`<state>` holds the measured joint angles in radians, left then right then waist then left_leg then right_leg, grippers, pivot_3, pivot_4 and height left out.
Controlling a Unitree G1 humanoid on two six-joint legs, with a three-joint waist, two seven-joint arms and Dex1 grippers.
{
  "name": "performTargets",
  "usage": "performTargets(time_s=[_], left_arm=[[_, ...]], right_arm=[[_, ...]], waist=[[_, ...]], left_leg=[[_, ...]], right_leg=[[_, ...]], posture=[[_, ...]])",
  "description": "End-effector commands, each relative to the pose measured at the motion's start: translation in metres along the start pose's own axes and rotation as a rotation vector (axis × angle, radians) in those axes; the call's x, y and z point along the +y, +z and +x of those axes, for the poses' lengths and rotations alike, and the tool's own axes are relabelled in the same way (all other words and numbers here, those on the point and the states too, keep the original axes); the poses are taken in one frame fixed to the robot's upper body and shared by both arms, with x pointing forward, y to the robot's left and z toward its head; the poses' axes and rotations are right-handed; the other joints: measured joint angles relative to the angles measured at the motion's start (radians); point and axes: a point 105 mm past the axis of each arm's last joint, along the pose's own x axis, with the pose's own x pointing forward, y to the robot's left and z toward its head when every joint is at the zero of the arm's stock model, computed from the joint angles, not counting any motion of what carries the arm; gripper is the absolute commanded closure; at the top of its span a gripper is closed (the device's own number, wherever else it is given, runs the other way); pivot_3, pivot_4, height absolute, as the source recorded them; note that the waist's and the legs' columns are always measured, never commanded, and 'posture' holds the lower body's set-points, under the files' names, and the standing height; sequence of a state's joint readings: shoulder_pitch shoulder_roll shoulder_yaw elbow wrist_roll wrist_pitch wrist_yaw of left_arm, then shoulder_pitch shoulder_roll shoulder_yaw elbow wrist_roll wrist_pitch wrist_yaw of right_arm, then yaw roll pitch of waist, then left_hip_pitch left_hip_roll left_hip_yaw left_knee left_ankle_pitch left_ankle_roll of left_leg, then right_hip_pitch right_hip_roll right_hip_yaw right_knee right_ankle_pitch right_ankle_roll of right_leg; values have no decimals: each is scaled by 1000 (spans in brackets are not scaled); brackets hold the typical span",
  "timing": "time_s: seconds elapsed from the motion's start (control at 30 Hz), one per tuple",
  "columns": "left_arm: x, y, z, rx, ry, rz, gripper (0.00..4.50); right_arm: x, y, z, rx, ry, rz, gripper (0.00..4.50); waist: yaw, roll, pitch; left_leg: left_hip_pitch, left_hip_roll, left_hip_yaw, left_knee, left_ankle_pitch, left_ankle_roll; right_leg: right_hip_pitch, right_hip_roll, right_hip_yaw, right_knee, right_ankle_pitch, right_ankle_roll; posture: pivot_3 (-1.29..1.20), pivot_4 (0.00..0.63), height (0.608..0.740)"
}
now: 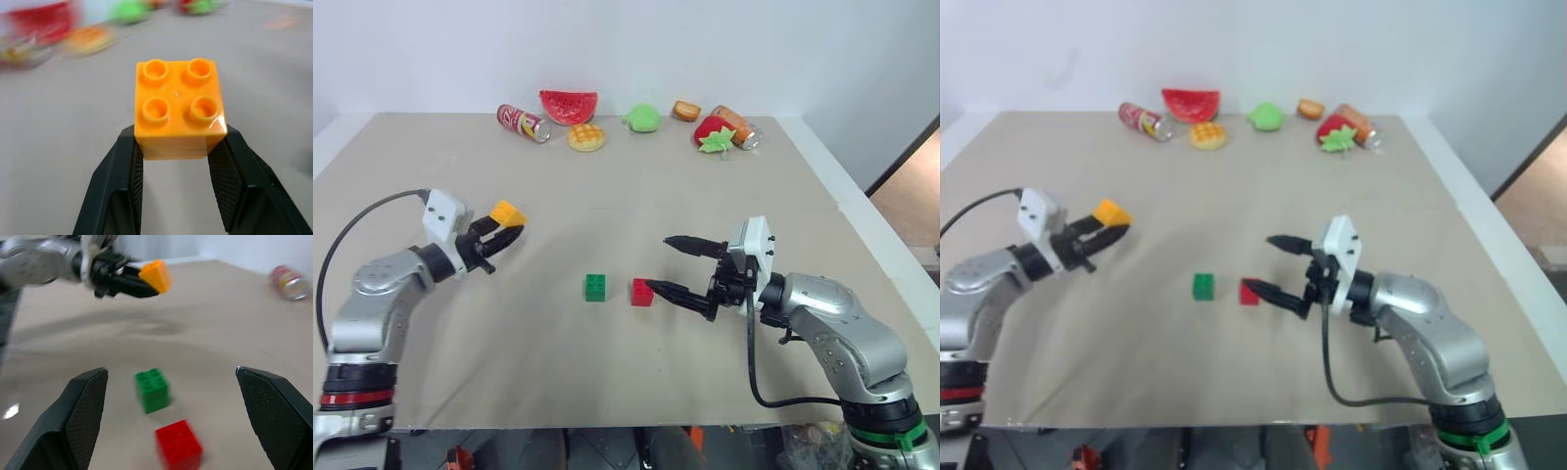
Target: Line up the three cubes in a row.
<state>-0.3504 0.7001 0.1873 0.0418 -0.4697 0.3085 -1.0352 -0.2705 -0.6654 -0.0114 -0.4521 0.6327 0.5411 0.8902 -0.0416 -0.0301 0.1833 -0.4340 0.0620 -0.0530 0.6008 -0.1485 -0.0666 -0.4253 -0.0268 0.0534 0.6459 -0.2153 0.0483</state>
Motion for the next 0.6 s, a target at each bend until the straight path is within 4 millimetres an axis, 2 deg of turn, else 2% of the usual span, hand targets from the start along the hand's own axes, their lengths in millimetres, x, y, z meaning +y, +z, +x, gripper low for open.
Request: performTargets(time_s=[0.03, 0.13, 0.27, 0.37, 0.47, 0.6], left_arm=[[-9, -2, -8, 24, -171, 55, 3202], [-11, -13, -9, 65, -256, 100, 3202], [-13, -27, 0, 84, -329, 108, 3202], [-21, -36, 8, 92, -404, 120, 3202], [-29, -52, 7, 140, -490, 146, 3202], [-17, -63, 4, 195, -493, 134, 3202]], right_arm=[[8, 6, -10, 8, 61, -17, 140], [8, 4, -14, 30, 70, -23, 140], [4, 7, -14, 32, 67, -30, 140], [4, 8, -13, 33, 63, -33, 140], [5, 8, -12, 40, 57, -36, 140], [7, 6, -15, 50, 40, -34, 140]], waist=[[0, 0, 0], [0, 0, 0], [0, 0, 0], [0, 0, 0], [0, 0, 0], [-1, 0, 0]], left_leg=[[0, 0, 0, 0, 0, 0], [-1, 0, 0, 0, 0, 1], [0, 0, 0, 0, 0, 1], [-1, 0, 0, 1, 0, 1], [-1, 0, 0, 1, 0, 1], [-2, 1, -1, 0, 0, 1]], right_leg=[[0, 0, 0, 0, 0, 0], [-1, 1, 0, 0, 0, 0], [-1, 1, 0, 0, 0, -1], [-1, 1, 0, 0, 0, 0], [-1, 1, 0, 0, 0, 0], [-2, 2, 0, 1, 0, 0]], posture=[[0, 150, 740], [0, 150, 740], [0, 150, 740], [0, 150, 740], [0, 150, 740], [0, 150, 740]])
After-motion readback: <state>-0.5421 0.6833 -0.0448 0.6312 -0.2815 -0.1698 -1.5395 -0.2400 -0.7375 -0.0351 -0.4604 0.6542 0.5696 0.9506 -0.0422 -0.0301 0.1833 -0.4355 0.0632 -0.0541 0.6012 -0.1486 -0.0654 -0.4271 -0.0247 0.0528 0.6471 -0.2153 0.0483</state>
